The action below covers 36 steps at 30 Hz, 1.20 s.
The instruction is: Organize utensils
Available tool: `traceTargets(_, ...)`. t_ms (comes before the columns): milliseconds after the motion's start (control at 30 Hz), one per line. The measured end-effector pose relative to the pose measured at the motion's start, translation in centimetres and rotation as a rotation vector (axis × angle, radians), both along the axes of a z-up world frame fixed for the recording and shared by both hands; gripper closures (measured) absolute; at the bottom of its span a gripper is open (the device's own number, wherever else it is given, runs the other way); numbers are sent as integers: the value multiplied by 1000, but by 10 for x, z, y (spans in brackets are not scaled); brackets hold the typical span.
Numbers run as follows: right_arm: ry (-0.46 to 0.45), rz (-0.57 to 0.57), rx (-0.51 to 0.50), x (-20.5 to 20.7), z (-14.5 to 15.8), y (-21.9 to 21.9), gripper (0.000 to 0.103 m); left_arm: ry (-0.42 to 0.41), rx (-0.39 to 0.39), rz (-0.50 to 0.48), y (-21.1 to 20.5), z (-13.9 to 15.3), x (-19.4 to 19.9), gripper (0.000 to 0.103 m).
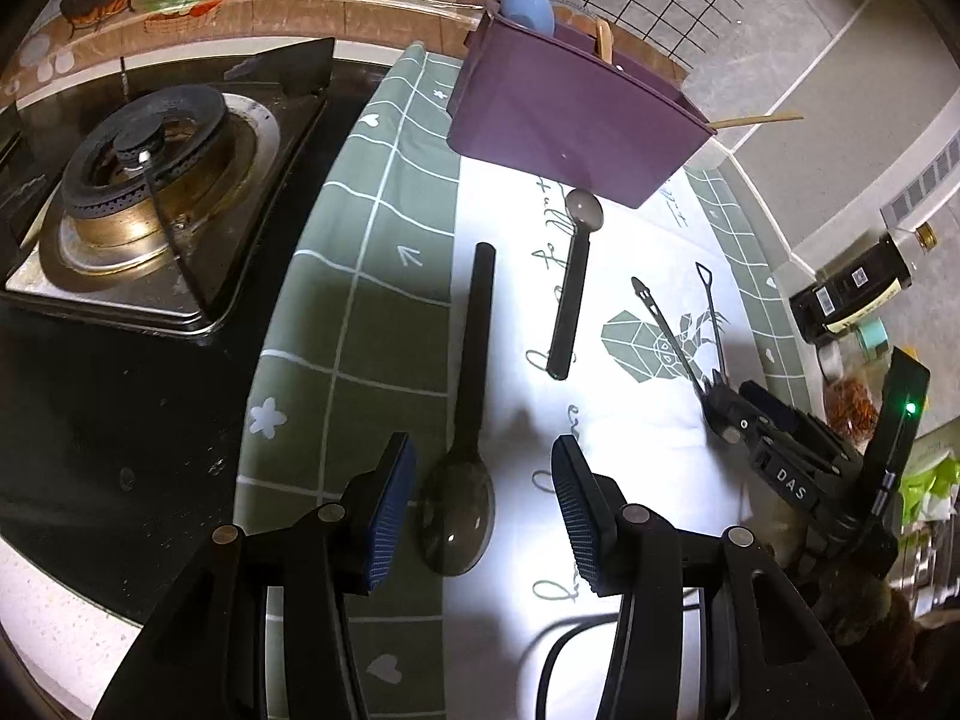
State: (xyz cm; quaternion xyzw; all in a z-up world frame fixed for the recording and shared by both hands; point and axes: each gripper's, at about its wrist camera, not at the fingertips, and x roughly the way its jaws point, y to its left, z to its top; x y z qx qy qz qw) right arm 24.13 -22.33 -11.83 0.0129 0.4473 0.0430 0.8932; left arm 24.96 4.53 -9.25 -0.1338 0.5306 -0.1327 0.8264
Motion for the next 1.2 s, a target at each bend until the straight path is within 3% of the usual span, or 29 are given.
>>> traceTargets(267, 6, 7, 25, -2, 2, -13, 72, -11, 49, -45, -23, 1, 24, 55)
traceTargets(500, -30, 65, 50, -11, 9, -17, 72, 3, 50, -50, -32, -5, 37, 55)
traceTargets(867, -155, 120, 71, -6, 52, -24, 73, -105, 84, -113, -58, 5, 72, 55)
traceTargets(1033, -209, 133, 99, 15, 79, -36, 74, -115, 189, -222, -97, 1, 119, 55)
traceTargets(1200, -234, 124, 134, 28, 88, -52, 75, -66, 271, -203, -122, -15, 160, 55)
